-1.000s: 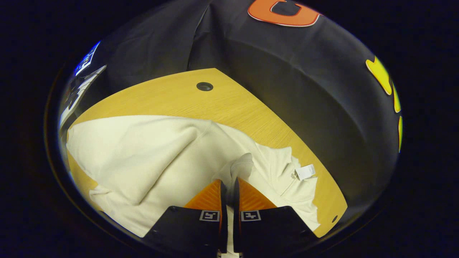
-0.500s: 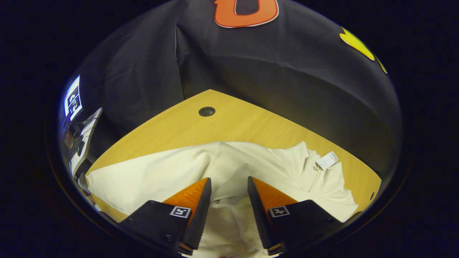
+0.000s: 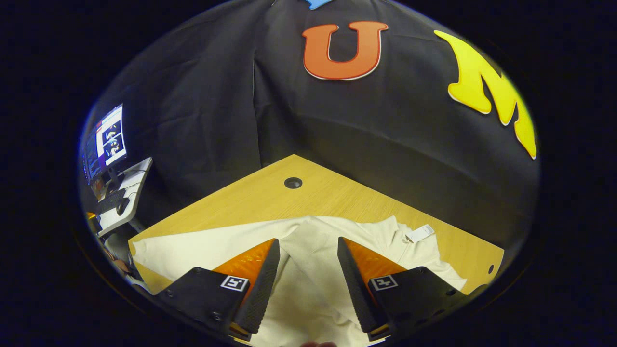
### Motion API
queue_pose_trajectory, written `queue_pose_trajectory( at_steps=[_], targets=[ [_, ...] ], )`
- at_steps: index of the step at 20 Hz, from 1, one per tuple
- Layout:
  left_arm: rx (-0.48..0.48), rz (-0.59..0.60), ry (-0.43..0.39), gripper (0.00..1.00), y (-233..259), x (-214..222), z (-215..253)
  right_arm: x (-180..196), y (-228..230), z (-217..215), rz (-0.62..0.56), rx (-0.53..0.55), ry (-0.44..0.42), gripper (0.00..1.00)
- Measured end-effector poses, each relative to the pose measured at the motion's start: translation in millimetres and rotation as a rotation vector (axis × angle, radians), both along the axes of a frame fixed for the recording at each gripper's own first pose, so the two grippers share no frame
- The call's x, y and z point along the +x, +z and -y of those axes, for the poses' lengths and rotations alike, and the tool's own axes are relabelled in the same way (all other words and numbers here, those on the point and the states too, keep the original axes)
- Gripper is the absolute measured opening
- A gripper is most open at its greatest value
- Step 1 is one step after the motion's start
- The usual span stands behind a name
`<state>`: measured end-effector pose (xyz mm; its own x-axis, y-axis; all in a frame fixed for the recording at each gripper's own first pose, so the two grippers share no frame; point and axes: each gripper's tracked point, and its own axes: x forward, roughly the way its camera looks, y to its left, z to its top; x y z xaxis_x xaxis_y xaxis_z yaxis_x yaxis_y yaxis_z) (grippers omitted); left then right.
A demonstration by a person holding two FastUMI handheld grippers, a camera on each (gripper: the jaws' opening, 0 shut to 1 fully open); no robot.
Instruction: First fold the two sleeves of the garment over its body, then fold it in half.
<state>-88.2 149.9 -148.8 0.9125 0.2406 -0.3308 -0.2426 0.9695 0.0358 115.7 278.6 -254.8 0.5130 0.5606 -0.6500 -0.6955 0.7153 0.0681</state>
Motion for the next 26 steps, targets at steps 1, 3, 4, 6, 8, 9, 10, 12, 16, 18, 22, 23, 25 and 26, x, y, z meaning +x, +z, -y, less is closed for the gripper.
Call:
queue_pose_trajectory(
  at_steps=[1,3,4,6,8,9,10,12,16,18,22,23,25,26],
  targets=[
    [0.010,-0.005,-0.008,0.99,-4.6,-2.0,-1.9,-8.2,11.4,9.0,0.015,0.010,-0.002,0.76],
    [0.024,-0.012,-0.038,0.99,-10.8,-5.4,-0.7,-27.8,31.0,26.2,0.033,0.024,-0.014,0.75],
    [0.034,-0.017,-0.046,0.99,-15.0,-6.7,-2.3,-36.7,38.4,36.3,0.049,0.015,-0.015,0.76],
    [0.047,-0.036,-0.066,0.99,-23.6,-9.0,-5.3,-50.6,58.5,56.9,0.098,0.021,-0.030,0.87],
    [0.072,-0.048,-0.091,0.99,-27.1,-11.6,-8.5,-62.0,76.3,78.7,0.145,0.026,-0.060,0.91],
    [0.093,-0.054,-0.105,0.99,-28.8,-11.7,-10.7,-66.4,83.9,88.8,0.163,0.034,-0.078,0.92],
    [0.110,-0.055,-0.123,0.99,-29.5,-12.5,-13.6,-71.4,89.1,98.2,0.174,0.035,-0.092,0.92],
    [0.109,-0.061,-0.184,0.99,-34.3,-16.0,-13.5,-79.3,89.3,119.6,0.196,0.002,-0.111,0.92],
    [0.155,-0.128,-0.186,1.00,-53.3,-26.0,-44.8,-94.9,79.2,151.5,0.155,-0.017,-0.172,0.92],
    [0.174,-0.181,-0.191,1.00,-68.0,-35.0,-62.1,-96.5,76.3,168.2,0.144,-0.026,-0.210,0.92],
    [0.179,-0.304,-0.247,1.00,-97.9,-62.6,-86.7,-105.6,71.3,189.1,0.115,-0.031,-0.256,0.92],
    [0.181,-0.328,-0.261,1.00,-103.8,-70.6,-92.8,-106.8,69.2,192.7,0.111,-0.034,-0.263,0.92],
    [0.184,-0.375,-0.281,1.00,-118.5,-80.3,-108.0,-111.4,66.9,197.3,0.095,-0.032,-0.277,0.92],
    [0.179,-0.392,-0.278,0.99,-123.3,-85.7,-117.6,-113.7,64.3,198.2,0.085,-0.033,-0.280,0.92]
  ],
)
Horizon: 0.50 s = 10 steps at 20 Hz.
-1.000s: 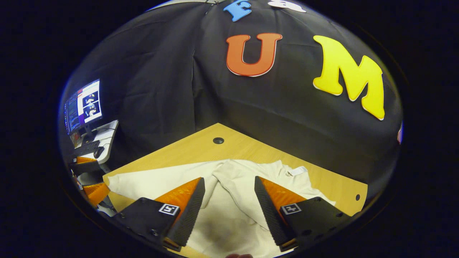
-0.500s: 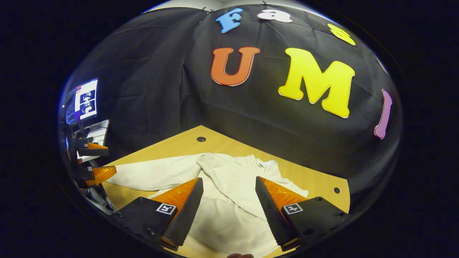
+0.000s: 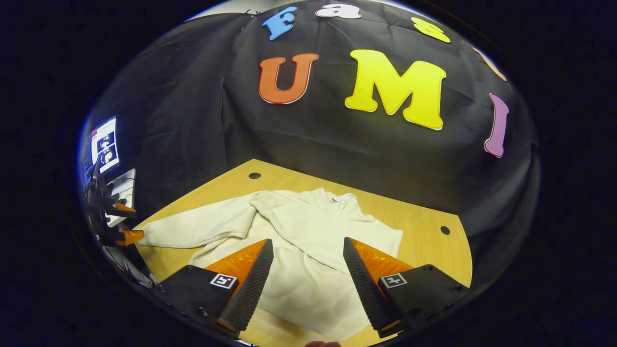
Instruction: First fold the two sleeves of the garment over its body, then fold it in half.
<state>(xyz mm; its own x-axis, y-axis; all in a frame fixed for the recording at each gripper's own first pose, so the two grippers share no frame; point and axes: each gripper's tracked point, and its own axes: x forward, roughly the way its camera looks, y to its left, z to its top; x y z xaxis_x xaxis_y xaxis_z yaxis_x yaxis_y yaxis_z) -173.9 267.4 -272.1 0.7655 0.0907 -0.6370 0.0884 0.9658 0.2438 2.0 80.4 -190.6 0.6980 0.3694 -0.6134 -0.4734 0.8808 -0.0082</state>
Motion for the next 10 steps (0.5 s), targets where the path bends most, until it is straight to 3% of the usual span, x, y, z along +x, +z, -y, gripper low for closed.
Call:
queue_pose_trajectory(
  at_steps=[4,10],
  targets=[
    [-0.025,-0.041,0.052,0.99,-18.0,-17.3,-35.9,-16.2,-6.0,-1.8,-0.035,0.003,0.016,0.92],
    [-0.118,-0.134,0.036,1.00,-56.5,-21.6,-47.1,-27.9,-9.4,0.7,-0.051,-0.008,0.009,0.92]
  ],
)
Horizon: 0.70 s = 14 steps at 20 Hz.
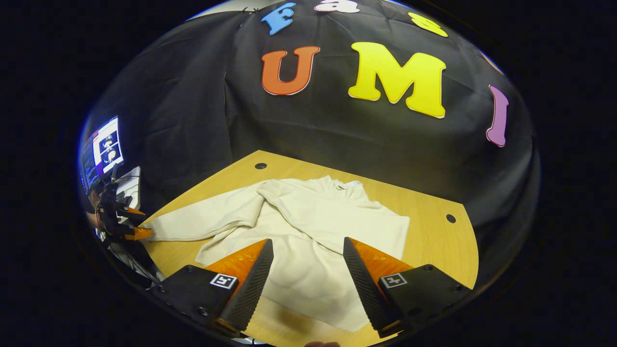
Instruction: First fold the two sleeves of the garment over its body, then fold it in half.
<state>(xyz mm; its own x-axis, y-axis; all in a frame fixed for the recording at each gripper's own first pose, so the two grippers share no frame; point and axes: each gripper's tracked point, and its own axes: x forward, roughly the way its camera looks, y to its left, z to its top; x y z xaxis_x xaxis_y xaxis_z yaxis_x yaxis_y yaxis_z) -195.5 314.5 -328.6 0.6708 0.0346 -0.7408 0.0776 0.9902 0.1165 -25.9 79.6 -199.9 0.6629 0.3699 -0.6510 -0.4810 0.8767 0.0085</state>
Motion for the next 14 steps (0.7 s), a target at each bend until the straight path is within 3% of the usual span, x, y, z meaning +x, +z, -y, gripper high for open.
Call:
queue_pose_trajectory(
  at_steps=[4,7,9,10,11,12,14],
  targets=[
    [-0.050,-0.065,-0.064,1.00,-16.4,-2.8,3.2,-3.2,2.8,5.8,0.019,-0.027,0.001,0.92],
    [-0.072,-0.049,-0.135,0.97,-18.1,-1.1,10.3,-8.1,6.2,0.0,0.020,-0.015,0.007,0.92],
    [-0.064,-0.045,-0.185,0.82,-19.9,-0.8,17.0,-10.0,7.8,-1.5,0.024,-0.011,0.008,0.92],
    [-0.060,-0.040,-0.195,0.67,-17.7,1.2,18.7,-11.0,9.3,-0.9,0.026,-0.009,0.008,0.92],
    [-0.060,-0.030,-0.187,0.59,-16.4,3.9,18.6,-11.6,11.0,-1.1,0.030,-0.005,0.007,0.92],
    [-0.065,-0.027,-0.172,0.38,-15.4,6.9,18.5,-11.8,12.1,1.7,0.033,-0.008,0.005,0.92],
    [-0.083,-0.042,-0.145,0.22,-13.1,8.6,19.0,-10.5,12.3,7.4,0.033,-0.005,-0.007,0.92]
  ],
)
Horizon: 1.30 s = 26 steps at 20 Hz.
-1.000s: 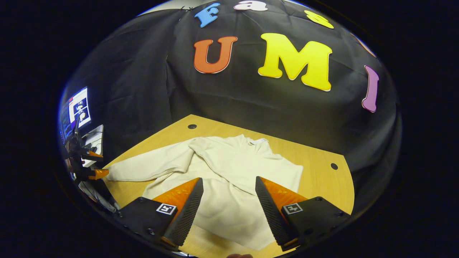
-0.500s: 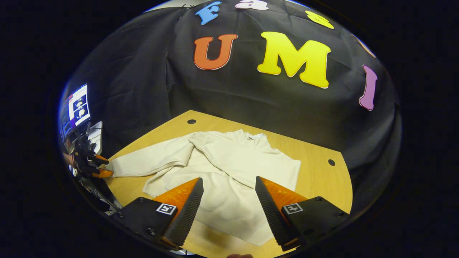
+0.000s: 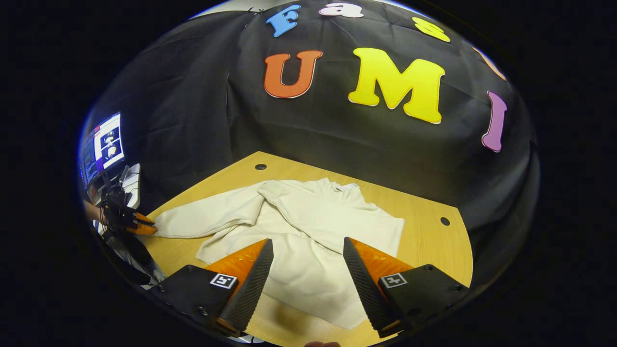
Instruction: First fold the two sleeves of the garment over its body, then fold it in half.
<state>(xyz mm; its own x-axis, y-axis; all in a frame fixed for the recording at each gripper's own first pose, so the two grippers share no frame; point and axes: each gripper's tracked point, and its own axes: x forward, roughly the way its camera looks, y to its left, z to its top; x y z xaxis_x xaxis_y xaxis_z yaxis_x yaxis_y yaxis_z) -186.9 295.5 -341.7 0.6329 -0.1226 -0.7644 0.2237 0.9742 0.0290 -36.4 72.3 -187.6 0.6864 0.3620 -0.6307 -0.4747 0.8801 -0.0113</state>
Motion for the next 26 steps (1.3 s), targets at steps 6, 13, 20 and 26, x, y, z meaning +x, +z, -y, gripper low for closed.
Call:
queue_pose_trajectory(
  at_steps=[6,13,20,26],
  targets=[
    [-0.005,0.024,0.041,0.06,29.3,13.6,3.8,1.5,4.3,13.9,0.006,0.024,-0.028,0.92],
    [-0.068,0.148,0.095,0.03,116.0,80.6,32.2,16.6,16.7,42.1,0.031,0.078,-0.080,0.92],
    [0.021,0.291,0.062,0.03,211.9,177.4,57.7,34.7,45.0,97.9,0.092,0.136,-0.179,0.92],
    [0.068,0.462,-0.054,0.03,306.5,267.3,103.7,47.0,55.4,164.5,0.126,0.167,-0.314,0.92]
  ],
)
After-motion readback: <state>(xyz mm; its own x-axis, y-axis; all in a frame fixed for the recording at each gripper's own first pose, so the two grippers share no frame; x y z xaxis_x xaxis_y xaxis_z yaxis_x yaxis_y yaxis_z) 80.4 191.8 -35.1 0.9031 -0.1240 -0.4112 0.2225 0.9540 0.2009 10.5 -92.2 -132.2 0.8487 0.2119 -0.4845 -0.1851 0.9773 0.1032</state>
